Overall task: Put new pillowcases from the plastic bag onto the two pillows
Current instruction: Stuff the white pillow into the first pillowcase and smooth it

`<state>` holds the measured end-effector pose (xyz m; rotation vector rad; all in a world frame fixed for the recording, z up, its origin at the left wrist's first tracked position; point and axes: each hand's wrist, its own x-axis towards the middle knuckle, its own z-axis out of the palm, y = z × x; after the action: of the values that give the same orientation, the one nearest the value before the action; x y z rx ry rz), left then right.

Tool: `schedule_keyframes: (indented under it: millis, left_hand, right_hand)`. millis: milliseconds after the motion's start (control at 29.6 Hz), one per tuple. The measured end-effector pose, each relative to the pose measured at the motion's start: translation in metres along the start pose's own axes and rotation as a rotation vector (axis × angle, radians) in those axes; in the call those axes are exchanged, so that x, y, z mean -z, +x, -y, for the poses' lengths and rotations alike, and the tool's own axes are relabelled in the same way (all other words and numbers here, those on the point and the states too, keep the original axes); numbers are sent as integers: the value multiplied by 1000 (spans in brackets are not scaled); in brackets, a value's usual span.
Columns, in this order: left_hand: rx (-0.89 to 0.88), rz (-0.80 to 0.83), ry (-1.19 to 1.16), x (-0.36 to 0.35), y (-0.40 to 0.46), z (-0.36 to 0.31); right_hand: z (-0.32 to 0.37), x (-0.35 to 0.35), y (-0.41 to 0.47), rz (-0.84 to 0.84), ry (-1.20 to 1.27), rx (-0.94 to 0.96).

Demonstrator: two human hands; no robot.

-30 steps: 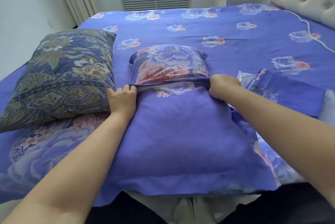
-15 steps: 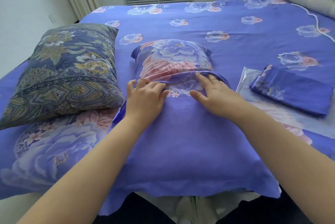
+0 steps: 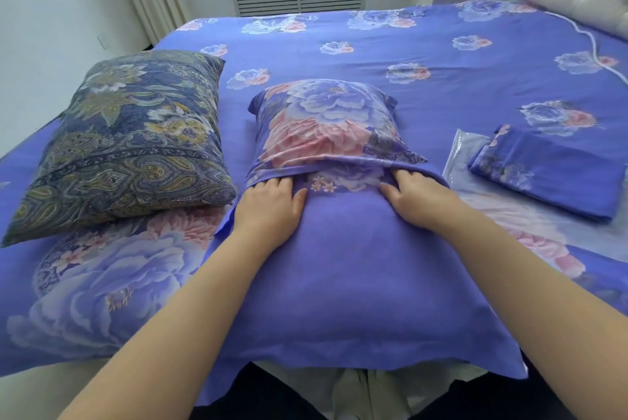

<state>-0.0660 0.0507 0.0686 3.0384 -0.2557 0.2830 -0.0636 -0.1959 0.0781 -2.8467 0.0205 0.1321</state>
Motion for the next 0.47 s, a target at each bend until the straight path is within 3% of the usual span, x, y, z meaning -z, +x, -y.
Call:
schedule_keyframes:
  millis: [67, 135, 304, 371, 472]
  left_hand:
    - [-159, -146, -56, -2, -8, -9]
    - [-186, -153, -121, -5, -13, -12]
    - [108, -96, 23, -10, -24, 5]
    - [111, -111, -54, -9, -26, 3]
    - [33, -213, -305, -7, -28, -4]
  right_hand:
    - [14, -7, -12, -41, 39, 183]
    - [20, -13, -19, 28, 3, 255]
    - [-14, -4, -8, 70, 90, -251]
    - [-14, -8, -10, -4, 122, -270]
    - [3, -19, -19, -288, 69, -66]
